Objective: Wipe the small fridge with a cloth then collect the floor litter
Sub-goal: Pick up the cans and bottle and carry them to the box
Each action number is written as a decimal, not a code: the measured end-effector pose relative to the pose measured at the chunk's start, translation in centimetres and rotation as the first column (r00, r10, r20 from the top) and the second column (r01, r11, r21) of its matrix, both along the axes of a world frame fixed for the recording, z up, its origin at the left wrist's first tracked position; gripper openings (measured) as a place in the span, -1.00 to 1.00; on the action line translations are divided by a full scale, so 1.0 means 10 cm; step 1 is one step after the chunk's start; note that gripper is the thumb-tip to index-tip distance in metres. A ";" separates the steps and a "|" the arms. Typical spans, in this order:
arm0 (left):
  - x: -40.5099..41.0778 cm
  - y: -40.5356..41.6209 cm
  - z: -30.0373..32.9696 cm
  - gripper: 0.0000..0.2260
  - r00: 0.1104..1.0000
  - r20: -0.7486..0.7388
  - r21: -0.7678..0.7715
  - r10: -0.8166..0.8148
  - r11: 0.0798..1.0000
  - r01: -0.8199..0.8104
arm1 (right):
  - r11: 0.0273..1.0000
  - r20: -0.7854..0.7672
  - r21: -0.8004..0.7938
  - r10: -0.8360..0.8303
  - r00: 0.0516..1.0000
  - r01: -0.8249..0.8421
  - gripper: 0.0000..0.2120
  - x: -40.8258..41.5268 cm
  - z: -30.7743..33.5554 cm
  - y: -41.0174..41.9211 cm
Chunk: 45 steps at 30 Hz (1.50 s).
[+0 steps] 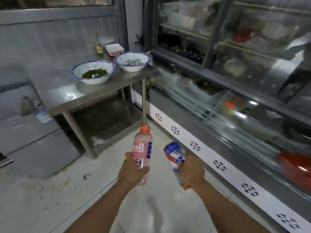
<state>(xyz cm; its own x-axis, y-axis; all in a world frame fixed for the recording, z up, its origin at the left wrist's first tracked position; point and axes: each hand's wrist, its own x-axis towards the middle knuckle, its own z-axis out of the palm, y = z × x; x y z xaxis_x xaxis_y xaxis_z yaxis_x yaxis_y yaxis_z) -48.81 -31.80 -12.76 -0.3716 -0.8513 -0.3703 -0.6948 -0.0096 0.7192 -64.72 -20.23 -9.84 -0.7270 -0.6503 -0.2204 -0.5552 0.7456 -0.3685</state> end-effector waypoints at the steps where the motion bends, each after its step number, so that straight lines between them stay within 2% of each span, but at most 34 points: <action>1: -0.11 0.14 0.04 -0.42 0.999 -0.004 0.000 -0.050 0.999 0.050 | 0.999 0.002 0.002 -0.046 0.999 0.046 -0.59 -0.06 0.04 0.21; 8: -0.96 1.37 0.32 -0.40 0.936 0.001 -0.014 -0.352 0.936 0.352 | 0.922 0.060 -0.042 -0.383 0.922 0.386 -0.78 -0.46 0.25 1.80; 18: -1.89 3.88 0.52 -0.47 0.751 -0.059 -0.030 -0.657 0.753 0.657 | 0.754 0.041 -0.058 -0.653 0.756 0.655 -0.77 -0.94 0.32 4.57; 24: -2.38 5.45 0.56 -0.46 0.623 -0.096 -0.037 -0.776 0.628 0.777 | 0.586 0.050 -0.057 -0.807 0.588 0.809 -0.69 -1.08 0.41 6.28; 28: -2.72 6.34 0.57 -0.49 0.505 -0.091 -0.034 -0.858 0.510 0.860 | 0.480 0.027 -0.034 -0.877 0.480 0.877 -0.73 -1.23 0.48 7.20; 32: -3.13 7.04 0.57 -0.49 0.425 -0.063 -0.049 -0.903 0.428 0.902 | 0.381 0.023 -0.052 -0.924 0.382 0.923 -0.78 -1.49 0.51 7.94; 36: -3.67 7.62 0.51 -0.48 0.341 -0.052 -0.040 -0.938 0.344 0.938 | 0.295 0.017 -0.052 -0.955 0.296 0.954 -0.74 -1.87 0.55 8.54; 41: -4.59 8.28 0.48 -0.48 0.308 -0.115 0.013 -0.945 0.308 0.951 | 0.228 -0.011 -0.039 -0.974 0.228 0.973 -0.73 -2.53 0.61 9.19; 45: -5.28 8.77 0.52 -0.46 0.239 -0.077 0.026 -0.968 0.238 0.971 | 0.178 -0.015 -0.045 -0.984 0.178 0.983 -0.72 -3.07 0.64 9.63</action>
<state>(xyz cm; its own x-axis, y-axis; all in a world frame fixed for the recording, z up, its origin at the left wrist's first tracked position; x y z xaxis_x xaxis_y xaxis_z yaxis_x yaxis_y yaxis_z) -101.59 55.88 -7.56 -0.9130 0.1873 -0.3624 -0.1803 0.6117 0.7703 -95.42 76.11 -3.44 -0.7788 0.6010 -0.1799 0.6170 0.6820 -0.3927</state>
